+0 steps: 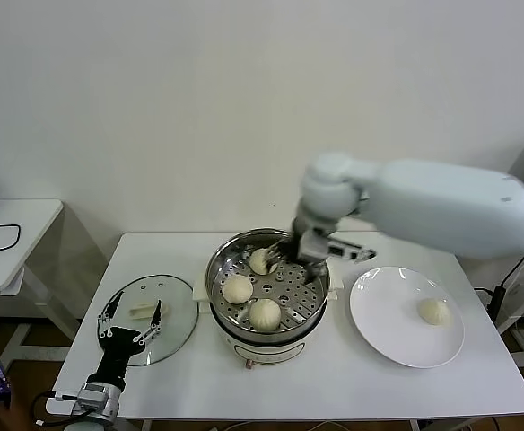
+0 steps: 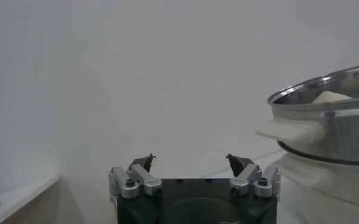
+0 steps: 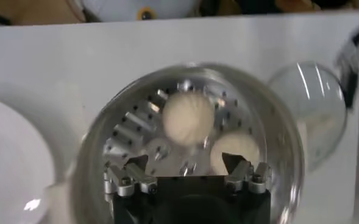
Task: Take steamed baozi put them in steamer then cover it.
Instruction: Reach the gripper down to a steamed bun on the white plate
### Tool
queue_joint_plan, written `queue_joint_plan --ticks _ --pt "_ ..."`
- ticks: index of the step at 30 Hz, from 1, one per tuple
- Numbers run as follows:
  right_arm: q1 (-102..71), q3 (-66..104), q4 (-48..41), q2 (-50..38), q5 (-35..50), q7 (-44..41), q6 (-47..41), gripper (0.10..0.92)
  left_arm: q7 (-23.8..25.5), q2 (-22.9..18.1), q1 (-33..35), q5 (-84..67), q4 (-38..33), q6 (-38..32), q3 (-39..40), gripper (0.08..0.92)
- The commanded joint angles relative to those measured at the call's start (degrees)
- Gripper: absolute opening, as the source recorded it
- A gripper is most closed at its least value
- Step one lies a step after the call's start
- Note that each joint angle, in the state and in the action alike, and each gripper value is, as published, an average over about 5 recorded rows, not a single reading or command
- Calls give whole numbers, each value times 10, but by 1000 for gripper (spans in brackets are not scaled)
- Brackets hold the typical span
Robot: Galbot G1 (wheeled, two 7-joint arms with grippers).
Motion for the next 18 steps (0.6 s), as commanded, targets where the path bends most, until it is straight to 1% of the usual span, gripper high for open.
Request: queue_joint_plan --ticks 1,5,10,14,18 --pt "6 17 -28 -219 55 -81 -166 823 -1 0 1 3 -4 0 7 823" --pt "-66 42 -58 -280 1 -87 -189 823 -1 0 3 5 -7 -1 14 823" --pt "-254 200 -104 -321 -75 -86 -191 823 -2 0 3 7 -9 -2 22 823" --pt "-410 349 -152 -317 -118 -68 -188 823 -3 -1 4 9 -10 -4 28 823" --pt "-515 461 -210 -283 -166 -41 -179 823 -5 -2 5 12 -12 -4 33 823"
